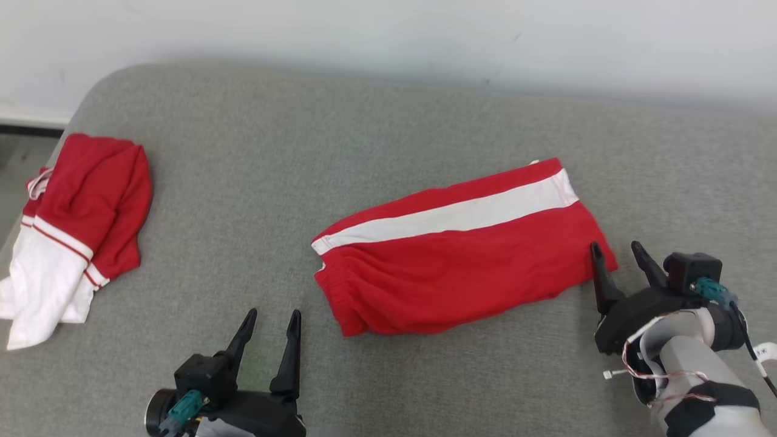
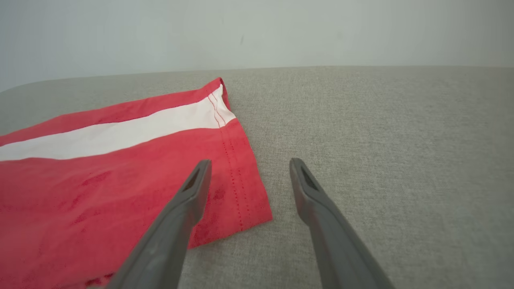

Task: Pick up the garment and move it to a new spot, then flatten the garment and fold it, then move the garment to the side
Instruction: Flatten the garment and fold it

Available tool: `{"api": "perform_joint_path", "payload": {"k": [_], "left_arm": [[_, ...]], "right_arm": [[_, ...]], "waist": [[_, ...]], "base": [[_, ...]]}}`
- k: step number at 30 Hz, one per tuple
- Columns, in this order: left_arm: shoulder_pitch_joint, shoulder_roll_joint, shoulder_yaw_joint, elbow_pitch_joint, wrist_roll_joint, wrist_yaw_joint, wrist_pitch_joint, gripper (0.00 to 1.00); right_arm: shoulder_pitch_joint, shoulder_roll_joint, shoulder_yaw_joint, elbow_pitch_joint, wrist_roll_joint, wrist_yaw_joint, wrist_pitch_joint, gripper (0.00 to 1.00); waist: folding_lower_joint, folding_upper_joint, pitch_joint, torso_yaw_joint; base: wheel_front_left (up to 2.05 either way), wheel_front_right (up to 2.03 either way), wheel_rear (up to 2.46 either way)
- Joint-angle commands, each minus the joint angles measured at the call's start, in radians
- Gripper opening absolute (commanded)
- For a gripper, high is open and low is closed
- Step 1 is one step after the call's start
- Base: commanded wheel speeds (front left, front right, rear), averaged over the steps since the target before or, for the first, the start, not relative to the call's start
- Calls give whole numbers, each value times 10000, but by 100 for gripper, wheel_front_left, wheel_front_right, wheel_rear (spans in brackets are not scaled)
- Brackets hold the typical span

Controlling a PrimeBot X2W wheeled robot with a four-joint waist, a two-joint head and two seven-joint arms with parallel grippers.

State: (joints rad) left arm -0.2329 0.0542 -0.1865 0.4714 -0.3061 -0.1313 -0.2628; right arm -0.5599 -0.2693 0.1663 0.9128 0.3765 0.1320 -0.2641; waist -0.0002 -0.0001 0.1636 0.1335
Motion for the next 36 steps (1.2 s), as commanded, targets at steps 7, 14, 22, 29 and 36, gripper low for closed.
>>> {"api": "perform_joint_path", "payload": {"k": [7, 14, 22, 29, 36], "left_arm": [[-207, -40, -26, -71, 60, 16, -29, 100], [-94, -44, 58, -58, 30, 16, -29, 100], [125, -38, 168, -72, 87, 16, -29, 100], [452, -37, 308, 50, 239, 16, -29, 100], [982, -39, 581, 97, 226, 16, -29, 100]], "right_arm": [[-451, 721, 838, 1292, 1233, 2, 876, 100], [-59, 373, 1927, 1413, 2400, 8, 1082, 12], [-123, 183, 2035, 1523, 3104, -28, 160, 0], [526, 216, 1224, 724, 3319, -28, 10, 0], [2203, 849, -404, -1039, 2353, -28, 3, 0]], "waist": [[2, 1, 468, 403], [2, 1, 397, 375], [2, 1, 72, 38], [2, 1, -586, -510], [2, 1, -1171, -1222]], "base": [[0, 0, 0], [0, 0, 0], [0, 0, 0], [0, 0, 0], [0, 0, 0]]}}
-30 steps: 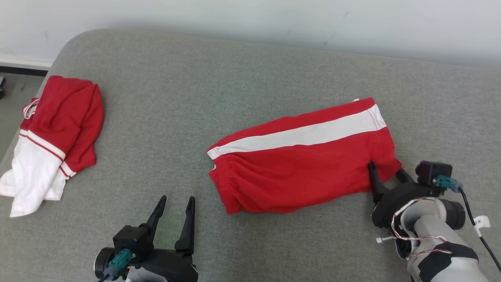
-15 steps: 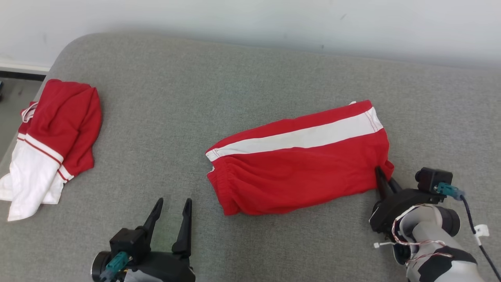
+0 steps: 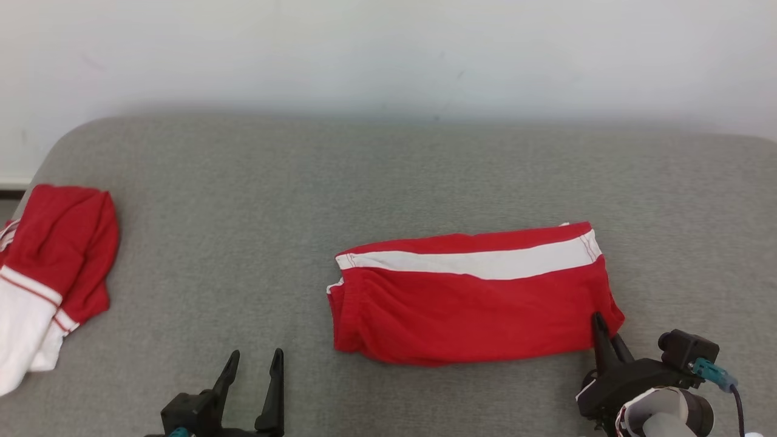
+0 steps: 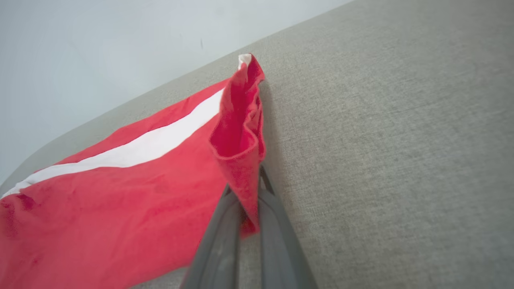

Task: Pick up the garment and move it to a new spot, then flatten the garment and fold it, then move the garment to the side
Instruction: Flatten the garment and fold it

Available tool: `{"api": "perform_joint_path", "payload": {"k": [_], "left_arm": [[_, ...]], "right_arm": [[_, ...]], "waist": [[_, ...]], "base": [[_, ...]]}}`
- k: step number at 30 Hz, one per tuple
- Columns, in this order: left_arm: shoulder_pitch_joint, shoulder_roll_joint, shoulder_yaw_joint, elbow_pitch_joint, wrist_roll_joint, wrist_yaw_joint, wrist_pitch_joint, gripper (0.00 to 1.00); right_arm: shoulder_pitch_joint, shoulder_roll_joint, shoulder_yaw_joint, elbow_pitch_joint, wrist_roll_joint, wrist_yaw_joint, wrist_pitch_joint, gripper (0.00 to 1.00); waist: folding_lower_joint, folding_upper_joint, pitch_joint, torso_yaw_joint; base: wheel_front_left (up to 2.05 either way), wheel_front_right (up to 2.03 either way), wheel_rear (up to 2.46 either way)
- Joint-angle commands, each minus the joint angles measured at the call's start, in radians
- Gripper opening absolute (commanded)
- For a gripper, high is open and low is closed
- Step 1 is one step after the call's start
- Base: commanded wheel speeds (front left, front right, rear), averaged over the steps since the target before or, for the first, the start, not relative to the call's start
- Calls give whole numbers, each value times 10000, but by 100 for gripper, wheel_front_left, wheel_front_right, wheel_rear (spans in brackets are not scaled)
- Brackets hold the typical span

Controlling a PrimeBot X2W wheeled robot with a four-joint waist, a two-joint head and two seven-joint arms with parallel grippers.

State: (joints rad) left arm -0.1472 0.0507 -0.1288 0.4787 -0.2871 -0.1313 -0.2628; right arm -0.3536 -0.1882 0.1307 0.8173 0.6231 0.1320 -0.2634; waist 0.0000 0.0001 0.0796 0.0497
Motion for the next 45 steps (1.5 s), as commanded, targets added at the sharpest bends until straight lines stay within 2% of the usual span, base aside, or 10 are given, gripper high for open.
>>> {"api": "perform_joint_path", "payload": {"k": [1, 6, 13, 23, 24, 25, 26, 27, 36, 45], "left_arm": [[152, -1, 49, 13, 43, 16, -30, 100], [161, -1, 37, 52, 57, 16, -29, 100], [72, -3, -96, 214, -93, 16, -29, 100], [158, -3, -163, 362, -144, 16, -29, 100], [153, -2, -160, 362, -128, 16, -29, 100], [145, 0, -160, 367, -115, 16, -30, 100], [135, -2, -153, 367, -97, 16, -29, 100], [128, -2, -123, 373, -64, 16, -30, 100], [333, -4, 553, 368, 380, 28, -30, 100], [685, -4, 1320, -93, 989, 221, -29, 100]], "right_arm": [[245, 122, -141, -366, -325, -28, -7, 0], [486, 369, 40, -1876, -1515, -26, -5, 0], [16, 526, 2181, -2976, -2267, -26, -6, 0], [-864, 912, 5437, -2358, -1792, -26, -5, 0], [-915, 961, 5712, -2069, -1679, -28, -3, 7], [-1019, 1011, 5874, -1860, -1574, -28, -7, 49], [-1155, 1063, 5987, -1723, -1507, -26, -8, 100], [-1225, 1117, 6028, -1653, -1402, -26, -8, 100], [-583, 1066, 4755, -2100, -1336, -26, -4, 100], [911, 721, 1539, -2987, -2832, -26, -5, 100]], "waist": [[0, -1, -316, -451], [0, -1, -203, -563], [0, -1, -264, -205], [0, -1, -288, 683], [0, -1, -288, 756], [0, -1, -279, 818], [0, -1, -276, 865], [0, -1, -281, 893], [0, -1, -536, 432], [0, -1, -742, -507]], "base": [[0, 0, 0], [0, 0, 0], [0, 0, 0], [0, 0, 0], [0, 0, 0], [0, 0, 0], [0, 0, 0], [0, 0, 0], [0, 0, 0], [0, 0, 0]]}}
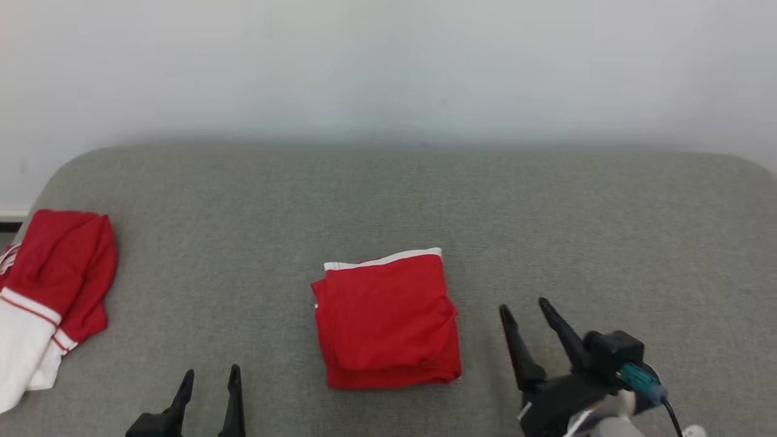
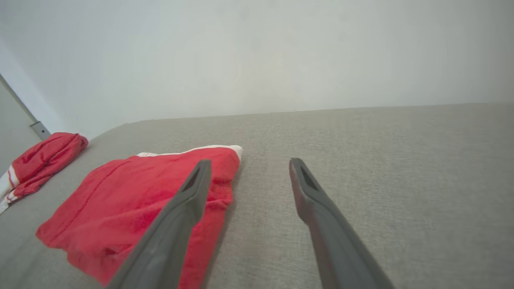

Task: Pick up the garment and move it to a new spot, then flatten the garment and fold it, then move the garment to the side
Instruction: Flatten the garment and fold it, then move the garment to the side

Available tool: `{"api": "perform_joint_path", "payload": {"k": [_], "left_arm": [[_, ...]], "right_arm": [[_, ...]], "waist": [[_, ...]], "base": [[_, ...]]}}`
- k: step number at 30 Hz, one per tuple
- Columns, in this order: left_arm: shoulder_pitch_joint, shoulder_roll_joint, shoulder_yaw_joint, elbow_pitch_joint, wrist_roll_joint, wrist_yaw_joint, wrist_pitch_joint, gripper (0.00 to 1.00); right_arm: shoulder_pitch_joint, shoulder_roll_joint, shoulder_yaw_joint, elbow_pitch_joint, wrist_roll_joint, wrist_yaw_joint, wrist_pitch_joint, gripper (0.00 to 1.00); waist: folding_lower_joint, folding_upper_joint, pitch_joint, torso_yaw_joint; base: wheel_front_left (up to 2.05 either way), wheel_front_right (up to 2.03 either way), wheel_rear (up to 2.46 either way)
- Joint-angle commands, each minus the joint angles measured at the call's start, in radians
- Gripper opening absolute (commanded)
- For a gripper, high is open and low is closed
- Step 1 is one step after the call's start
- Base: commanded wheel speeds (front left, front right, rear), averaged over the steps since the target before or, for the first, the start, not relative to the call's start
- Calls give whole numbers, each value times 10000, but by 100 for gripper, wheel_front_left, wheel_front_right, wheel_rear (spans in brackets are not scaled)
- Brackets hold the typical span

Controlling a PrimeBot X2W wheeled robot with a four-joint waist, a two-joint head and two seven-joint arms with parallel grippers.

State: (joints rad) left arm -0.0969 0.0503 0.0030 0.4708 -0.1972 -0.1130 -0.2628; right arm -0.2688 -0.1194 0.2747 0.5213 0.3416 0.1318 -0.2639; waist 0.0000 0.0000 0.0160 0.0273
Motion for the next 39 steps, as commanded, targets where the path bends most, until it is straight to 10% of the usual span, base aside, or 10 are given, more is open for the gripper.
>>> {"api": "perform_joint_path", "payload": {"k": [1, 13, 39], "left_arm": [[231, 3, 78, -58, 94, 71, -29, 100], [885, -1, 724, -566, 389, 233, -30, 100], [1765, 0, 614, -1155, 267, 485, -29, 100]], "right_arm": [[245, 40, -207, -92, -271, -24, 2, 100], [1683, 524, -2666, -704, -1672, -24, 0, 100], [2083, 694, -2415, -909, -1573, -24, 0, 100]], "waist": [[0, 0, -125, -370], [0, 0, -540, -942], [0, 0, -787, -1136]], "base": [[0, 0, 0], [0, 0, 0], [0, 0, 0]]}}
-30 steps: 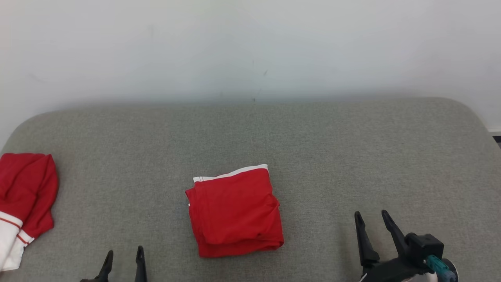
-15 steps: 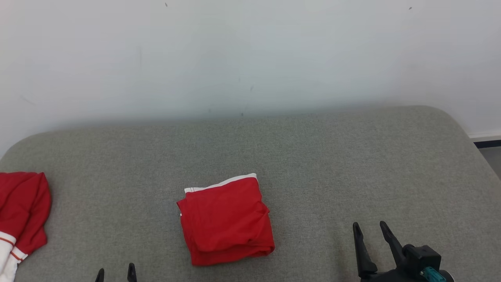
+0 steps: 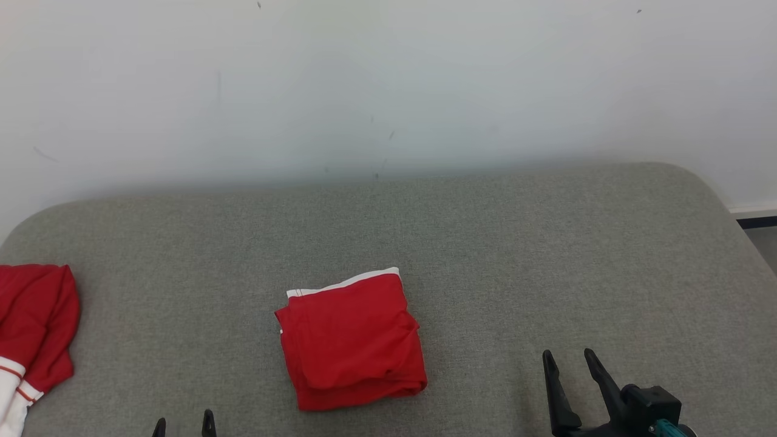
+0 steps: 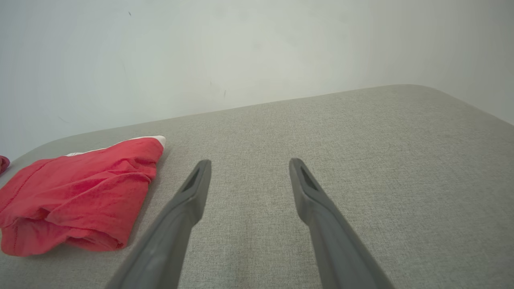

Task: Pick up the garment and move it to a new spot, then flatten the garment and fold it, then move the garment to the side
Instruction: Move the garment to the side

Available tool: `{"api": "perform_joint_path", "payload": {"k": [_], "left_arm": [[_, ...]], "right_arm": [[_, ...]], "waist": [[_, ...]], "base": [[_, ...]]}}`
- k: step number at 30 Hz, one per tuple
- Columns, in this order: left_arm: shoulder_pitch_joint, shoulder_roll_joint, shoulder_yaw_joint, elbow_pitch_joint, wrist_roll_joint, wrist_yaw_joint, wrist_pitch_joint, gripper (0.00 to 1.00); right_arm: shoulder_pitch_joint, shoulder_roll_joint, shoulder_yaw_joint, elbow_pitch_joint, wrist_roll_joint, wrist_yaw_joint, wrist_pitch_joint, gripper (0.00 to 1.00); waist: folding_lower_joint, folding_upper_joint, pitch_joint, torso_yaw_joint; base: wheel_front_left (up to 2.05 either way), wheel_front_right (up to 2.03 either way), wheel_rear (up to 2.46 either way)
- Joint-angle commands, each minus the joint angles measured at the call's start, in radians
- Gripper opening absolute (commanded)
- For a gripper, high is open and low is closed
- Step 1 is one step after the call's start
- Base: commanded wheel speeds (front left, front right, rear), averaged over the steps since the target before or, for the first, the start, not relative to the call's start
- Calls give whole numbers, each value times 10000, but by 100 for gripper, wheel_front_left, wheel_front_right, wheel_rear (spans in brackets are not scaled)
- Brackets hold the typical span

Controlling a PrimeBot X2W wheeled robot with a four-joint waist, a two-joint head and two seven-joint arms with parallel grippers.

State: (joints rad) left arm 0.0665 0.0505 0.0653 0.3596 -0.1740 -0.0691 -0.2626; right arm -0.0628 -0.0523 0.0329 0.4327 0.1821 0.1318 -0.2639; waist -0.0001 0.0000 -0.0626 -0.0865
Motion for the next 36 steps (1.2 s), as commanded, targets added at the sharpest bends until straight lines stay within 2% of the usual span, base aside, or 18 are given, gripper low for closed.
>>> {"api": "perform_joint_path", "payload": {"k": [1, 10, 15, 18, 24, 30, 36], "left_arm": [[135, -2, -16, -56, 48, 64, -31, 100], [132, -2, -245, -112, 91, 39, -31, 100], [-4, 1, -429, -197, 54, 66, -31, 100], [-17, -8, -697, -378, 59, 107, -31, 100], [-43, -2, -1176, -401, 125, 136, -32, 100], [-335, -4, -1317, -388, 151, 143, -32, 100], [-422, -5, -1432, -328, 51, 167, -32, 100]], "right_arm": [[8, 23, 21, -12, 38, -24, 0, 100], [-35, 21, 125, 42, 103, -24, 0, 100], [-165, 23, 337, 69, 193, -24, 0, 100], [-314, 18, 565, 324, 549, -24, 3, 100], [-1065, 21, 1202, 928, 1337, -24, 0, 100], [-2548, 19, 1547, 2217, 2010, -25, 2, 100], [-4041, 3, 1817, 4425, 2546, -25, 248, 100]], "waist": [[1, 0, 6, 1], [1, 0, 71, 28], [1, 0, 238, 280], [1, 0, 439, 645], [1, 0, 876, 1852], [1, 0, 1450, 2856], [1, 0, 1666, 3273]], "base": [[0, 0, 0], [0, 0, 0], [0, 0, 0], [0, 0, 0], [0, 0, 0], [0, 0, 0], [0, 0, 0]]}}
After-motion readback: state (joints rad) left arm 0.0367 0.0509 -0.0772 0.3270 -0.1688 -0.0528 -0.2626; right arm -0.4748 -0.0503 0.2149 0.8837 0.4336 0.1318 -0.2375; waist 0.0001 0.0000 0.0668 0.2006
